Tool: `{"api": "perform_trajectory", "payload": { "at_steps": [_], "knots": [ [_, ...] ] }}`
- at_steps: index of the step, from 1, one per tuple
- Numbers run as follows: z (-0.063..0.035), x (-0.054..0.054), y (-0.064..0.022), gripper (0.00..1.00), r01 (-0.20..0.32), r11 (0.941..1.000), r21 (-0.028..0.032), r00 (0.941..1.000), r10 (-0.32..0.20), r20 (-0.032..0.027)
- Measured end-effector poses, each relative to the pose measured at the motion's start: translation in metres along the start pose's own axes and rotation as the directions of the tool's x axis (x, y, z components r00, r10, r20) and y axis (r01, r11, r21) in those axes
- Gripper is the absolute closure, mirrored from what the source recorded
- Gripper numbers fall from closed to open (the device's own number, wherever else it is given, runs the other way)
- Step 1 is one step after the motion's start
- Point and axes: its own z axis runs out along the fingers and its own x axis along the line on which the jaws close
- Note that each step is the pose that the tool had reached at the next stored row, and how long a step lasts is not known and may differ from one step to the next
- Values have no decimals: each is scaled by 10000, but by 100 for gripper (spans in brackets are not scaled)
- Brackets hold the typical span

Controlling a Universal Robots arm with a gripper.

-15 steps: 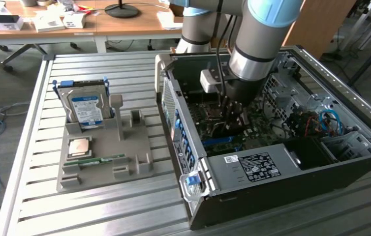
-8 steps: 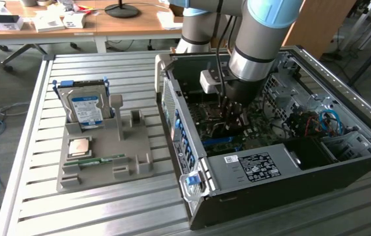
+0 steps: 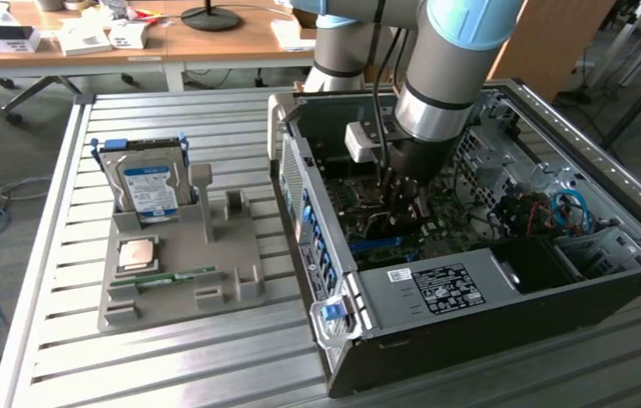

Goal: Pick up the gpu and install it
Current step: 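Insert the gpu into the slot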

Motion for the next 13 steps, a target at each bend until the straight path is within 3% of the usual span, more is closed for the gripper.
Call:
{"api": "perform_trajectory", "payload": {
  "at_steps": [13],
  "knots": [
    [-59,-2,2,74,0,10000,5,10000,0,-10]
  ]
}}
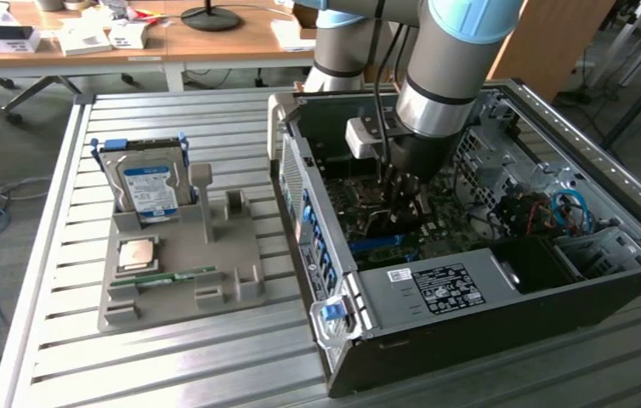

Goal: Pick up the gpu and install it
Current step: 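Insert the gpu into the slot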

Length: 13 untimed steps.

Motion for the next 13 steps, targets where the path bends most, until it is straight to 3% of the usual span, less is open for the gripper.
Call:
{"api": "perform_trajectory", "payload": {
  "at_steps": [13],
  "knots": [
    [-1,0,0,74,41,10000,35,10000,-41,0]
  ]
}}
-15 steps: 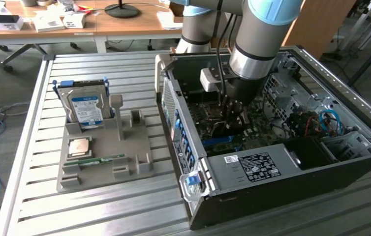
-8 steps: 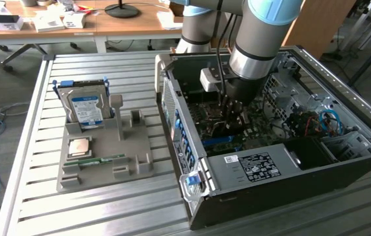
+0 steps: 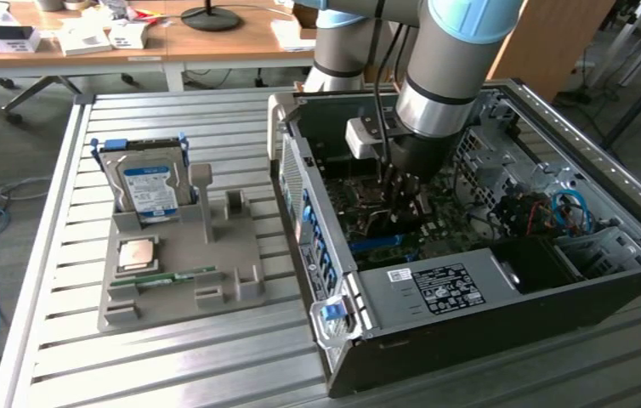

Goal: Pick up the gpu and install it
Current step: 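Insert the gpu into the slot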

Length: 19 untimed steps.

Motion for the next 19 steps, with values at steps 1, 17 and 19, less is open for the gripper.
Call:
{"api": "perform_trajectory", "payload": {
  "at_steps": [1,17,19],
  "knots": [
    [0,0,0,74,0,10000,0,10000,0,0],
    [6,0,0,74,65,9999,83,10000,-65,1],
    [6,0,2,74,66,9999,95,10000,-66,3]
  ]
}}
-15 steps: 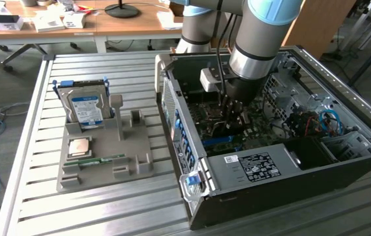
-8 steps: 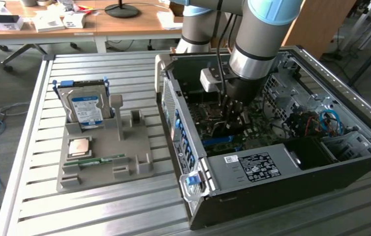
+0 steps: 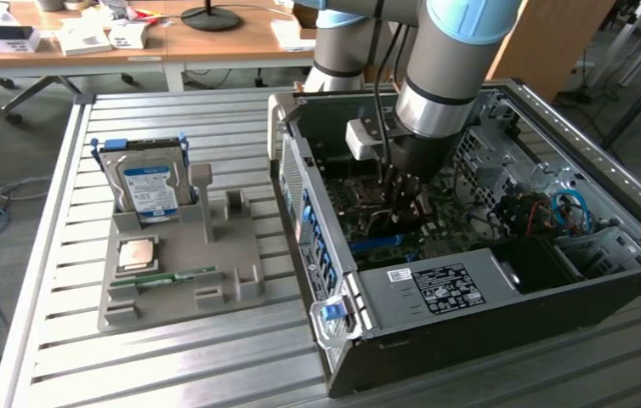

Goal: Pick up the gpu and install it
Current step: 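Insert the gpu into the slot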

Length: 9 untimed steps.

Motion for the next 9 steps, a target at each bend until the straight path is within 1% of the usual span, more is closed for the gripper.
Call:
{"api": "perform_trajectory", "payload": {
  "at_steps": [9],
  "knots": [
    [-1,0,23,74,0,10000,1,10000,0,-6]
  ]
}}
